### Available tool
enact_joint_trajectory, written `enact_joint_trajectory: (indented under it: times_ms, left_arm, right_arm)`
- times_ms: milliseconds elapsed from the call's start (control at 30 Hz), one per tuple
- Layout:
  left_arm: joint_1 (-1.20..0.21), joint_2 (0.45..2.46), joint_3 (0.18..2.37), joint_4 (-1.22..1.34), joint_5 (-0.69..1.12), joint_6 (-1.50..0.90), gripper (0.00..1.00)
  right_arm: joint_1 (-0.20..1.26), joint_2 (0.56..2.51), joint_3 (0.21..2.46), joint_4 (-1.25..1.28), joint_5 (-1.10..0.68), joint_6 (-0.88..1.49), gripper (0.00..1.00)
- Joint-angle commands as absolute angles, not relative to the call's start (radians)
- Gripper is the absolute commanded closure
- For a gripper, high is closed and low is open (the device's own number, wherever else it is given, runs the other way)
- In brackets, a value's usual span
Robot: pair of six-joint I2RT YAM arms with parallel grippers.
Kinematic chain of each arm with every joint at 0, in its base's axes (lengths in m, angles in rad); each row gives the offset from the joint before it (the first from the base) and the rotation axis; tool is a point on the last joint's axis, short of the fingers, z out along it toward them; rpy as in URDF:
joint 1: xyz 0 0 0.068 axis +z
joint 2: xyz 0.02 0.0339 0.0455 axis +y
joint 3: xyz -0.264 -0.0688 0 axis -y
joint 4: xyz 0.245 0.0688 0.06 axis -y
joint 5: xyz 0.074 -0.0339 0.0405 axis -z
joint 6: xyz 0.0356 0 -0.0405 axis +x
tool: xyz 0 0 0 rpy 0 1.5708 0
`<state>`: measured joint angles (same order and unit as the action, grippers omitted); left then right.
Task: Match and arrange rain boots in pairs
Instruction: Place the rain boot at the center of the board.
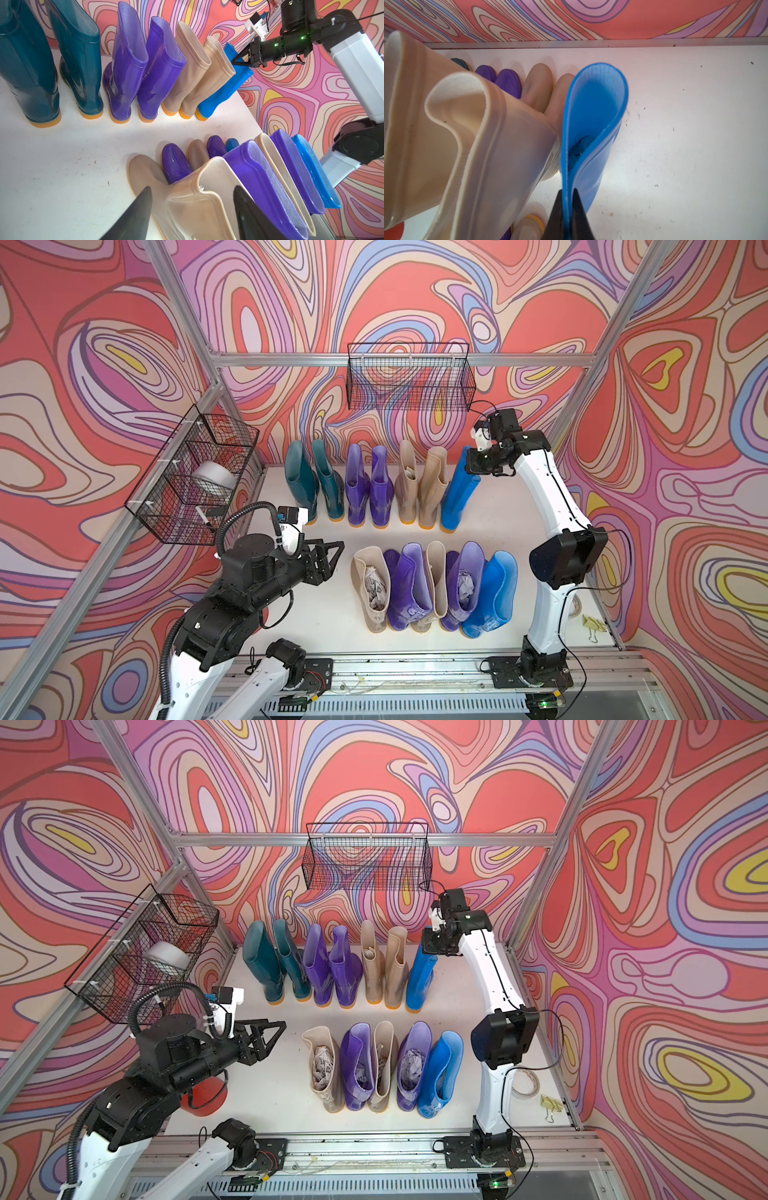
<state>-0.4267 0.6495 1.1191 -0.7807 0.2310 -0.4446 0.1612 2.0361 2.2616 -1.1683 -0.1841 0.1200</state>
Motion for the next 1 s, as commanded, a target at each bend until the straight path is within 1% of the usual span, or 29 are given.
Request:
enact_joint_trajectory:
  times_ms: [0,300,500,533,667,767,967]
  left_arm:
    - [-0.432,0.649,1.113,-0.778,0.217,-0.429,0.36]
    - [-0.432,0.667,1.125,-0.773,0.225,-0.425,0.36]
    - [-0.432,0.662,1.12,-0.776,0.22,-0.426,0.36]
    - [-0.431,0.662,1.12,-0.778,0.22,-0.425,0.36]
    - [-0.432,0.66,1.12,-0.778,0.217,-0.425,0.35]
    - [-0.432,0.666,1.121,-0.774,0.221,-0.426,0.36]
    - [-0.432,0.67,1.117,-0.766,0.228,-0.432,0.36]
  right_arm:
    - [0.161,2.078,2.299,-1.126,-0.16,0.114,1.0]
    - [0.161,2.165,2.399,-1.147,-0.126,0.108,1.0]
    - [0.161,2.16,2.376,-1.14,-0.106,0.108,0.99]
    - [0.161,2.148,2.359,-1.13,-0.108,0.108,0.97]
    - [0.161,2.09,2.302,-1.076,-0.146,0.114,0.83]
    - [0.163,2.076,2.319,-1.083,-0.189,0.119,0.75]
    - [0.171,2.034,2.323,-1.074,-0.238,0.126,0.63]
